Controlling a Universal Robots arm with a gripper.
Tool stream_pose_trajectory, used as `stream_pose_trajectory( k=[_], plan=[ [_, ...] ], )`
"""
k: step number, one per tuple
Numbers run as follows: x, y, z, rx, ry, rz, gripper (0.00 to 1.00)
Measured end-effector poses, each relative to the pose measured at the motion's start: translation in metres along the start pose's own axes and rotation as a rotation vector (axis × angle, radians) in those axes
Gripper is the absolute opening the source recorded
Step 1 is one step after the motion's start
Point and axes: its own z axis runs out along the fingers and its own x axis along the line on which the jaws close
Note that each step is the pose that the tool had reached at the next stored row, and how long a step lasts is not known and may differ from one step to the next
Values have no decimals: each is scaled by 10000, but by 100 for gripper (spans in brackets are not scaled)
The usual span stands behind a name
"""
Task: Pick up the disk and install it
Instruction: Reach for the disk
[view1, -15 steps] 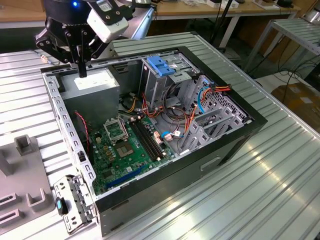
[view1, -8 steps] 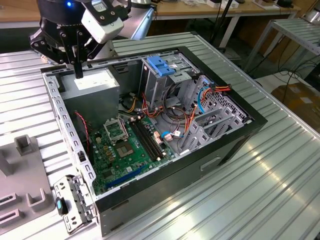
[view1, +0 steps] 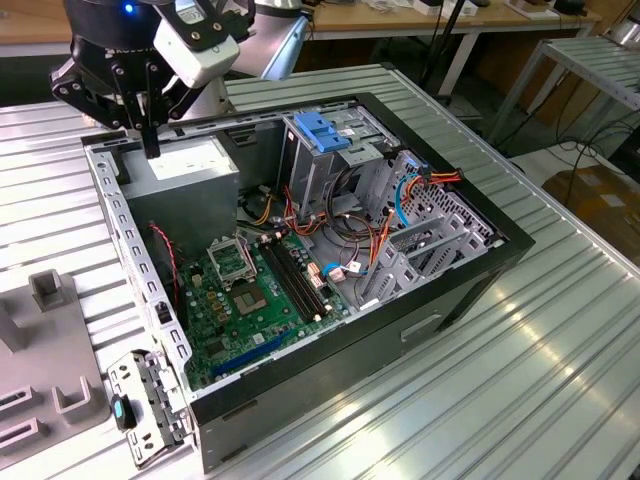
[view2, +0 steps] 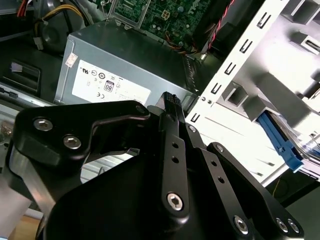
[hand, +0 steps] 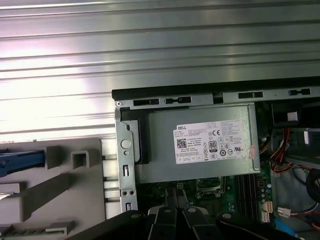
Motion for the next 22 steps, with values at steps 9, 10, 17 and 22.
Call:
stream_pose_trajectory(
  k=[9,10,17,22],
  plan=[
    [76,-6,-2,0,0,0,11],
    [90,-7,-3,1,1,-1,11],
    [144,-11,-4,1,1,0,11],
    [183,-14,-5,0,0,0,11]
  ],
)
